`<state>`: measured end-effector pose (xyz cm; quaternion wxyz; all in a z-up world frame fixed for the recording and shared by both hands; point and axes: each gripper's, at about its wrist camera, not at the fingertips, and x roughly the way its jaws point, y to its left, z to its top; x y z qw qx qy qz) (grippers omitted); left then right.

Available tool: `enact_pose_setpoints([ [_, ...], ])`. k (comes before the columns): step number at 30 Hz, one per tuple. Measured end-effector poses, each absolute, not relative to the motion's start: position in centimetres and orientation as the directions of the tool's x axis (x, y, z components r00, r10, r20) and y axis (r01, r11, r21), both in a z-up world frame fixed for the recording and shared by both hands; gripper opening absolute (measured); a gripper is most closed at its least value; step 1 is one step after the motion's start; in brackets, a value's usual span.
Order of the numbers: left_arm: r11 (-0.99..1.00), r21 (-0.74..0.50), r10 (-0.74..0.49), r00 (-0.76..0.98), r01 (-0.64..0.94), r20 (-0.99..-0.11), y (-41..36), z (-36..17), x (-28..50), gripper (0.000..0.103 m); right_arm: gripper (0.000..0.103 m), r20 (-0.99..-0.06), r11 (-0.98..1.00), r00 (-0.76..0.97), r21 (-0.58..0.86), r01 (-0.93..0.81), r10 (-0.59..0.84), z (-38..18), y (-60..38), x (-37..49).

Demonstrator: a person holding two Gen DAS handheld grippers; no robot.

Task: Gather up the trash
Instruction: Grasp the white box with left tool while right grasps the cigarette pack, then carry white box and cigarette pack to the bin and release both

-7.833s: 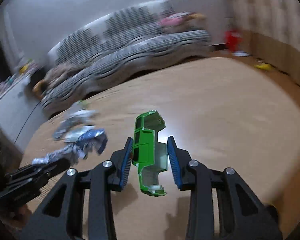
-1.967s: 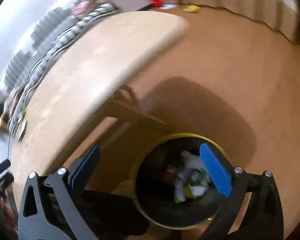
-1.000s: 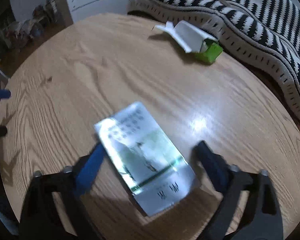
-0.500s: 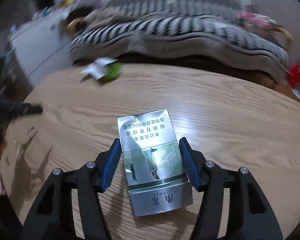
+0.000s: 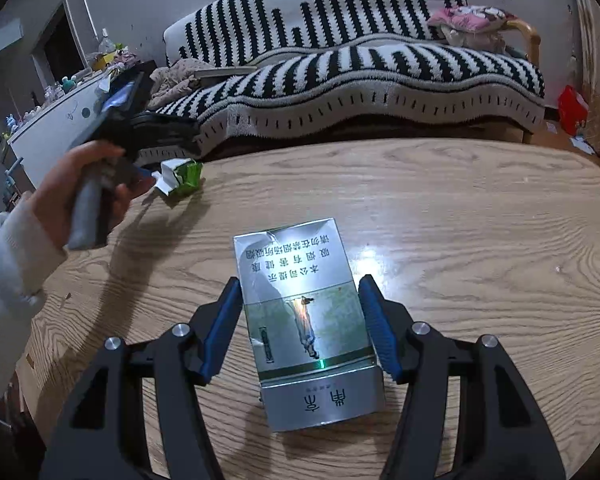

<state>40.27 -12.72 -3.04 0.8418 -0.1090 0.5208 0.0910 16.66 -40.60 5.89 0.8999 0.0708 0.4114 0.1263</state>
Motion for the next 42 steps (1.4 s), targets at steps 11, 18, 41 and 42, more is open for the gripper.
enact_pose_setpoints([
  [11,0.986,0.016,0.097,0.5,-0.164,-0.86,-14.7,-2.1,35.4,0.032,0.059,-0.747,0.96,0.604,0.226,-0.165,0.28,6.1,-40.5,15.9],
  [18,0.992,-0.016,0.051,0.515,-0.124,-0.856,-14.5,0.5,25.7,0.024,0.059,-0.743,0.953,0.605,0.284,-0.104,0.288,6.1,-40.6,14.1],
  [41,0.731,-0.18,-0.428,0.237,0.658,-0.872,-44.4,0.0,-12.0,0.024,0.058,-0.733,0.832,0.679,0.347,0.433,-0.048,6.2,-64.1,-26.2],
  [42,0.7,-0.19,-0.426,0.189,0.689,-0.885,-46.5,-1.4,-13.6,0.024,0.058,-0.752,0.813,0.657,0.347,0.468,-0.058,4.9,-65.3,-28.0],
])
